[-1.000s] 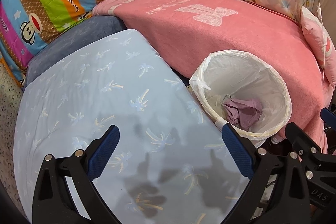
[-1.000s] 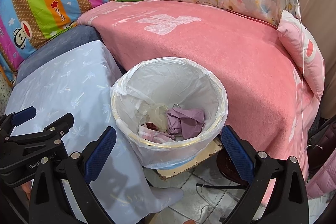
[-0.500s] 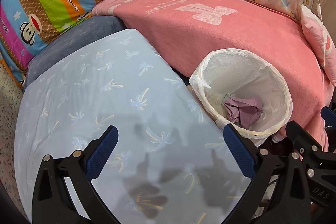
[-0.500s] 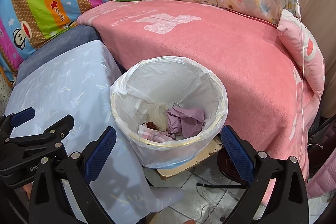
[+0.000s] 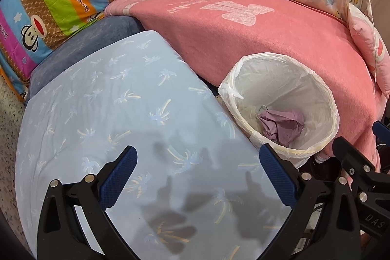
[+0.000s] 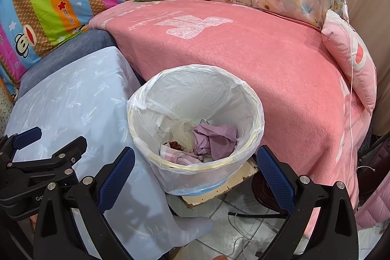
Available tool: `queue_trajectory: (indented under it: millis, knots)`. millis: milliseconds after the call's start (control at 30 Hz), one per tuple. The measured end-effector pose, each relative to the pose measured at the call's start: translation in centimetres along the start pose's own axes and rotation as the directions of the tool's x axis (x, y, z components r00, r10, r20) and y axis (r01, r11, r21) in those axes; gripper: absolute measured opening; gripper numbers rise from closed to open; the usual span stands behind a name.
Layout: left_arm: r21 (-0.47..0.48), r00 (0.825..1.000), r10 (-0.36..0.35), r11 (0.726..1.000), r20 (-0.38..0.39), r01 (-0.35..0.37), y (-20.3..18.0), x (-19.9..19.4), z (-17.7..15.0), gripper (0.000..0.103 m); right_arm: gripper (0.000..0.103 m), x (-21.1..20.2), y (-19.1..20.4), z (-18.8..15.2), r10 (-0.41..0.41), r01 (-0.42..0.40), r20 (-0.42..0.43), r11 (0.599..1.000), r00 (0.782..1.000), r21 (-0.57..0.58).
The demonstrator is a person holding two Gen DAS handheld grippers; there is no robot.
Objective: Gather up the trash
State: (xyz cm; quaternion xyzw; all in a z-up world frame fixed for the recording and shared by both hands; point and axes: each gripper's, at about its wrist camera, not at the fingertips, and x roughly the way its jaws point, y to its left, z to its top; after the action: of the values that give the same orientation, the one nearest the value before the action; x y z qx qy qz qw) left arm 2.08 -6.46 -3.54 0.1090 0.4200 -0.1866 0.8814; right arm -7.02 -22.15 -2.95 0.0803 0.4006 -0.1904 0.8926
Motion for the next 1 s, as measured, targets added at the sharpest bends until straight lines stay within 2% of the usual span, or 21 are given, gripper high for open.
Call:
queue_trajectory:
  millis: [1000]
  knots:
    - [0.013,1.000,0.017,1.000,0.002,-0.017,-0.18,0.19,-0.10,0.096,0.098,0.34,-0.59,-0.39,-0.001,0.001,-0.004,1.000,1.000,0.015]
